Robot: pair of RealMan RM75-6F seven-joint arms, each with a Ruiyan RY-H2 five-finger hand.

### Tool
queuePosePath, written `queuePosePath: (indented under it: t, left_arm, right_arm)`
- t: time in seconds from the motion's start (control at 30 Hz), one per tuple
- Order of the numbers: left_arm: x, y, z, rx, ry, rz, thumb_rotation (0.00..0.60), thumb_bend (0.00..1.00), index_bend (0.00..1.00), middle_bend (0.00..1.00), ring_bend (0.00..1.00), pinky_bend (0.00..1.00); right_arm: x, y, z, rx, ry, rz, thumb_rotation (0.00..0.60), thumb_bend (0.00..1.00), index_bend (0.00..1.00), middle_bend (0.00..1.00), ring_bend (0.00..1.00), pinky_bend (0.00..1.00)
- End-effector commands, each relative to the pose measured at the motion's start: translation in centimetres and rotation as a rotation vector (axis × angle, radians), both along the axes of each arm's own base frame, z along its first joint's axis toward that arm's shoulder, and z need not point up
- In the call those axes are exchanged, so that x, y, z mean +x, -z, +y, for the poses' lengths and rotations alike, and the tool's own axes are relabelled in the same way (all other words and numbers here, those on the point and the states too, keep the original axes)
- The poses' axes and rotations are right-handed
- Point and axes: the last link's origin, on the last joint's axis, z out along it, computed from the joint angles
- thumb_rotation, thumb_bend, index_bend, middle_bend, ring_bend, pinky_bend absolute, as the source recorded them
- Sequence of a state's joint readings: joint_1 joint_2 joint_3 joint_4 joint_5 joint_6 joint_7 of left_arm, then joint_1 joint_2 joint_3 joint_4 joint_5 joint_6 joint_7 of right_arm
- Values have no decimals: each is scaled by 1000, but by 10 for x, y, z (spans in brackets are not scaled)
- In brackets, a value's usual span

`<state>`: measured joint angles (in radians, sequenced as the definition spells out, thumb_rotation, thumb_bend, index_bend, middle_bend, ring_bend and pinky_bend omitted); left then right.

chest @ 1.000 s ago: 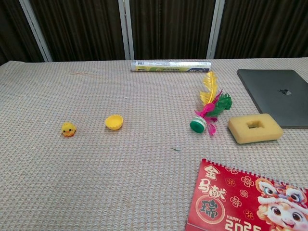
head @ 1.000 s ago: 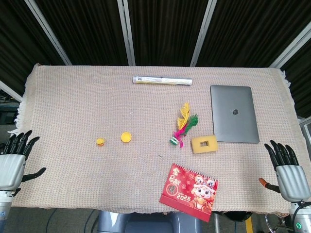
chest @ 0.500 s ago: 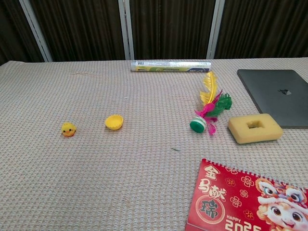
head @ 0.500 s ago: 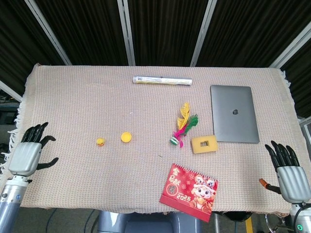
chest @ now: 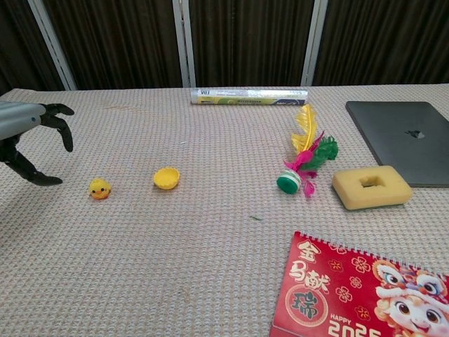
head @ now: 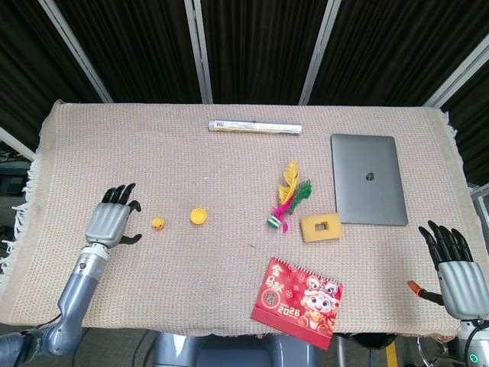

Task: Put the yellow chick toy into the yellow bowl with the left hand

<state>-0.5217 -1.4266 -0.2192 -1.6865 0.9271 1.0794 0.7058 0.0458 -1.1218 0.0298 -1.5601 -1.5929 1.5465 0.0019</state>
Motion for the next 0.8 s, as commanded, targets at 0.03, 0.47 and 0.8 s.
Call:
queuePosePath:
  t: [0.03, 0.47, 0.8]
  left_arm:
    - [5, 19, 11, -13, -15, 37, 557, 191, 380, 0, 0, 78]
    - [10, 48, 25, -31, -28, 101, 560, 200, 385, 0, 0, 78]
    - [9, 65, 25, -53, -36, 121, 559, 232, 399, 0, 0, 78]
  right_arm:
    - [0, -1, 0, -5, -3, -6, 600, 0, 55, 0, 0, 0]
    - [0, -3, 0, -19, -15, -27, 600, 0, 56, 0, 0, 0]
    - [0, -5, 0, -39, -24, -42, 600, 0, 56, 0, 0, 0]
